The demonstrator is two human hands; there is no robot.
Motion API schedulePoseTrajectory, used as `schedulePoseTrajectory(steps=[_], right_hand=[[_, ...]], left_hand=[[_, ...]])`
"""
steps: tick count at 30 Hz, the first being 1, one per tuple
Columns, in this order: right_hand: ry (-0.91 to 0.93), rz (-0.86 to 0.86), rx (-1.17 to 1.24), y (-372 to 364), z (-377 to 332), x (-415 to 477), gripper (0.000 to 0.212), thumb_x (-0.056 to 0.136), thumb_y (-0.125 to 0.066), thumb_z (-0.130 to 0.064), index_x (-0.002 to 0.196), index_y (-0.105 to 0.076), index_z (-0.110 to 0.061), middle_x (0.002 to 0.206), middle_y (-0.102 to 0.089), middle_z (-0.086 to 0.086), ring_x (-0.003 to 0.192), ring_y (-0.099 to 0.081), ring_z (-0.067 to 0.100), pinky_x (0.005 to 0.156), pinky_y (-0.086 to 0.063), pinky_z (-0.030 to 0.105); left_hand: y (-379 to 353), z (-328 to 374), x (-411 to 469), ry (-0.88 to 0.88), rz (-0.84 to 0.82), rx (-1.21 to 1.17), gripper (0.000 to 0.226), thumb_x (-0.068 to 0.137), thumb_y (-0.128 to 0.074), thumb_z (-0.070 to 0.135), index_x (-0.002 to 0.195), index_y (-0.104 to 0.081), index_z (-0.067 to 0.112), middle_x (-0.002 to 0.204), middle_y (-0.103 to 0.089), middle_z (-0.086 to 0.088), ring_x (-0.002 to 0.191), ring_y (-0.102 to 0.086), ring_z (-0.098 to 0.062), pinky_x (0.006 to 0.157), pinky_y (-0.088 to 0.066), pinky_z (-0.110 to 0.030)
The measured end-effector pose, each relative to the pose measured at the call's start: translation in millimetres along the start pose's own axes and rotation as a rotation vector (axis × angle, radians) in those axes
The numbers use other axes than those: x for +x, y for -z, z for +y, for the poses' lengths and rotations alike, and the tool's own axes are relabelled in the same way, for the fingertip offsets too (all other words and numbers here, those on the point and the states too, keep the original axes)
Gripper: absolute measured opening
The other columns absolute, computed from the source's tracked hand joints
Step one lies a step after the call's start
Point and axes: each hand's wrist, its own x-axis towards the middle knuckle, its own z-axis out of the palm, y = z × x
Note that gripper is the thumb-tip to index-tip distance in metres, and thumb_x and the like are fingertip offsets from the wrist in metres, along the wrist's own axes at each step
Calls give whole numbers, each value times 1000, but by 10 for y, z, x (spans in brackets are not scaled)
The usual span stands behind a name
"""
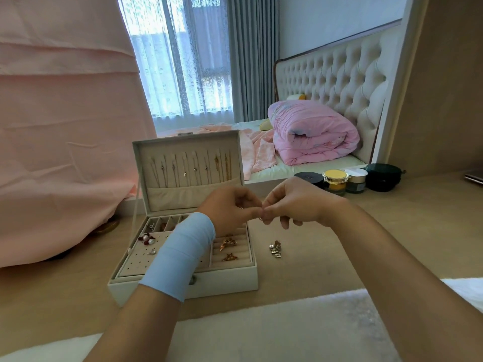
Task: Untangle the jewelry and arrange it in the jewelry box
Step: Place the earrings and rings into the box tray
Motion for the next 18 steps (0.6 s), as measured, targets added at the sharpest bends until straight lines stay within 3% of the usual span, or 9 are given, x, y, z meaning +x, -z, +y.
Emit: schedulePoseTrajectory(steps=[6,9,13,16,18], right_hand=[[101,215,104,-263,-67,122,9,86,-78,-28,85,-79,-19,82,-78,1,56,-59,10,56,-50,28],[109,317,36,-384,-93,185,13,84,-77,-39,78,-79,-28,78,-77,0,54,-62,11,72,-61,40],[166,482,-72,-511,-141,212,12,82,-80,-39,72,-75,-34,67,-71,-13,52,-60,2,70,-61,39],[185,477,-104,-547,-187,214,10,83,-79,-40,76,-76,-33,60,-64,-18,56,-57,-1,71,-59,37],[196,446,-114,-573,-241,221,9,85,-77,-37,79,-75,-31,67,-66,-14,62,-59,1,71,-58,37]], left_hand=[[264,-156,-46,40,44,-163,11,80,-78,28,90,-76,24,86,-76,9,87,-71,-7,90,-56,-34],[342,-252,-49,60,85,-203,14,79,-78,26,92,-77,24,88,-76,8,88,-71,-9,89,-57,-35],[371,-357,-34,97,121,-228,9,81,-77,25,90,-76,26,86,-75,5,86,-70,-15,85,-59,-37],[412,-387,-39,97,97,-223,9,82,-76,24,91,-75,25,87,-75,4,87,-70,-17,82,-59,-33],[463,-407,-49,103,76,-195,7,84,-74,25,92,-74,25,85,-74,5,83,-69,-13,75,-57,-25]])
